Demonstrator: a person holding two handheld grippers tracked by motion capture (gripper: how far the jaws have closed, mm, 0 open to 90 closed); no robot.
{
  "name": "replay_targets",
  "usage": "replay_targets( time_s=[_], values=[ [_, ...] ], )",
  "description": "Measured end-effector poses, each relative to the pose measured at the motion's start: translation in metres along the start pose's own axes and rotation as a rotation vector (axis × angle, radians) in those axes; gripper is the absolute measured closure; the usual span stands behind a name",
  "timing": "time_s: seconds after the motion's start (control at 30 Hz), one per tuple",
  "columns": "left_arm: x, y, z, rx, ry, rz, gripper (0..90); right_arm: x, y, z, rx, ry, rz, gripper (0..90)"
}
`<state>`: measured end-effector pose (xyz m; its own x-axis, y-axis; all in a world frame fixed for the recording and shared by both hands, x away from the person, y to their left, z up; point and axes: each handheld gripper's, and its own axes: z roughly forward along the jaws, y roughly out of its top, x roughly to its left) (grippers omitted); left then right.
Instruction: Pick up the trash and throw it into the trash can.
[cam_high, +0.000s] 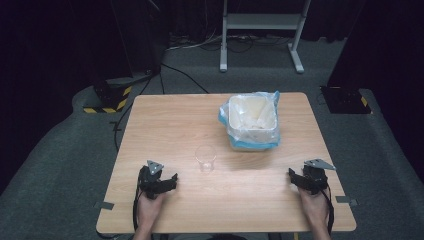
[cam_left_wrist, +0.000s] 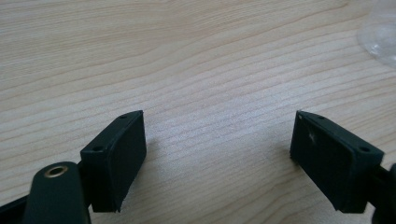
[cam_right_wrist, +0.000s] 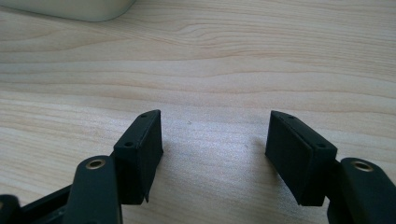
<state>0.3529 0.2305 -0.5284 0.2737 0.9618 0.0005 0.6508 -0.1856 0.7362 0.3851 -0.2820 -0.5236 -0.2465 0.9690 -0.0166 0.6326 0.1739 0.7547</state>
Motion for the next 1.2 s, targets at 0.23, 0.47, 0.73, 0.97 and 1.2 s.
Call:
replay_targets(
  time_s=[0.23,0.47,0.73,0.97,1.2],
  values=[
    [0.0001,0.0001,0.0001,0.0,0.0,0.0,18.3,0.0,0.0,0.0,0.0,0.0,0.0,36.0],
    [0.0004,0.0001,-0.0004,0.001,-0.001,0.0,19.0,0.0,0.0,0.0,0.0,0.0,0.0,36.0],
    [-0.0005,0.0022,-0.0024,0.023,0.002,-0.004,23.0,0.0001,0.0,0.0,0.0,0.0,-0.001,36.0],
    [-0.0031,0.0023,-0.0043,0.027,-0.008,-0.002,24.5,0.0001,0.0,-0.0001,0.0,0.0,0.0,36.0],
    [-0.007,0.0052,-0.0091,0.016,-0.016,0.011,25.2,0.0001,0.0,-0.0001,0.0,0.0,0.0,36.0]
  ],
)
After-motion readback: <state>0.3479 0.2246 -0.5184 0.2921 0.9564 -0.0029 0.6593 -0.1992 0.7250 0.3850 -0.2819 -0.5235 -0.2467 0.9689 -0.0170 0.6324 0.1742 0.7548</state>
